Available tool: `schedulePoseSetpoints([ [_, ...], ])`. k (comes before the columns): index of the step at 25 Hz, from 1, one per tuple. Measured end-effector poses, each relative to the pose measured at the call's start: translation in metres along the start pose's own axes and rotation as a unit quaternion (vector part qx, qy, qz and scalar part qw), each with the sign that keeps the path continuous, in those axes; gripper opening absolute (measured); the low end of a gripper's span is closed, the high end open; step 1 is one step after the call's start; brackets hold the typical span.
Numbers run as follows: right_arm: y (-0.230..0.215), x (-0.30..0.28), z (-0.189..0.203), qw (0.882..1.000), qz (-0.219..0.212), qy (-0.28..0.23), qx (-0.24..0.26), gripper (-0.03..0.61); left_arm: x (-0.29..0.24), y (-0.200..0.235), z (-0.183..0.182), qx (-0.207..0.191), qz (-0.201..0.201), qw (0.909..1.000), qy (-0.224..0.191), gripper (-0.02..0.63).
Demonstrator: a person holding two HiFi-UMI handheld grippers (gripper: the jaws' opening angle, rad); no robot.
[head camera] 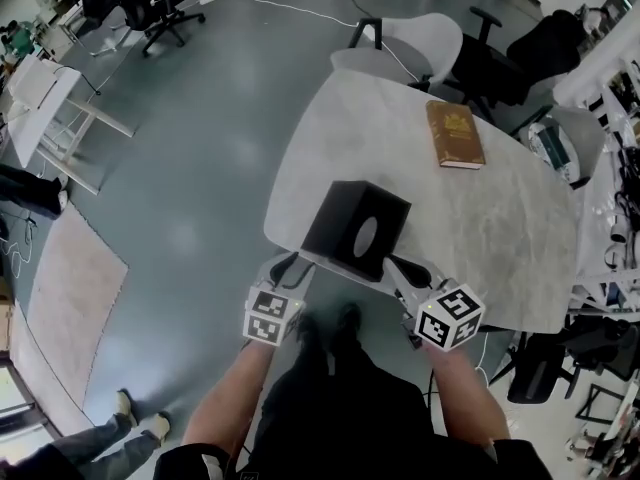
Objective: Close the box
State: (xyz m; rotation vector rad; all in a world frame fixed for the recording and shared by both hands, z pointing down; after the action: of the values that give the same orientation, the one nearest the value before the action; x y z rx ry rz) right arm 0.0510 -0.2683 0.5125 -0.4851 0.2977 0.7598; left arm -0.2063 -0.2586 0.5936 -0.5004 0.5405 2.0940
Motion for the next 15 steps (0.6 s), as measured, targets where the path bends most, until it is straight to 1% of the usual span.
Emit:
schedulePoseSetpoints([
  [2, -0.007, -0.003, 0.010, 1.000, 0.009, 0.013, -0.008, 0.002, -0.014, 0.000, 0.009, -0.004, 0.005, 0.9999, 0.016, 0.167],
  [5, -0.014, -0.012, 0.025, 0.999, 0.024, 0.031, -0.024, 0.002, -0.031, 0.003, 0.019, -0.025, 0.000, 0.9990, 0.039, 0.180],
  [8, -0.016, -0.020, 0.034, 0.999, 0.024, 0.042, -0.020, 0.003, -0.046, 0.008, 0.028, -0.037, -0.001, 0.9975, 0.060, 0.183],
  [9, -0.017, -0.024, 0.036, 0.998, 0.024, 0.048, -0.019, 0.015, -0.050, 0.009, 0.031, -0.041, -0.002, 0.9970, 0.065, 0.183],
  [10, -0.017, -0.027, 0.037, 0.998, 0.026, 0.054, -0.018, 0.078, -0.053, 0.011, 0.033, -0.044, -0.004, 0.9966, 0.069, 0.183],
  [11, -0.017, -0.030, 0.039, 0.998, 0.029, 0.059, -0.018, 0.095, -0.056, 0.012, 0.034, -0.048, -0.007, 0.9963, 0.071, 0.183],
  [13, -0.018, -0.034, 0.041, 0.996, 0.044, 0.070, -0.016, 0.104, -0.060, 0.016, 0.035, -0.051, -0.019, 0.9957, 0.075, 0.183],
  [15, -0.021, -0.037, 0.044, 0.994, 0.068, 0.082, -0.014, 0.112, -0.063, 0.022, 0.037, -0.049, -0.033, 0.9953, 0.076, 0.183],
])
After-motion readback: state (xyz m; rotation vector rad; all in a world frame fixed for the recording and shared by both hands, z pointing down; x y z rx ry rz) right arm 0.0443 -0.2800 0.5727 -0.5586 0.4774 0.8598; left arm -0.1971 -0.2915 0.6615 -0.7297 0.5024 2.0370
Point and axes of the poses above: the fingertips, and each gripper's own axes: x backward along the fingers, y to its left, z out of its underside, the point moved 9 cm from there along x, backward along the fingers, and after that the axes turned 3 degrees about x, right-handed, at the moved point
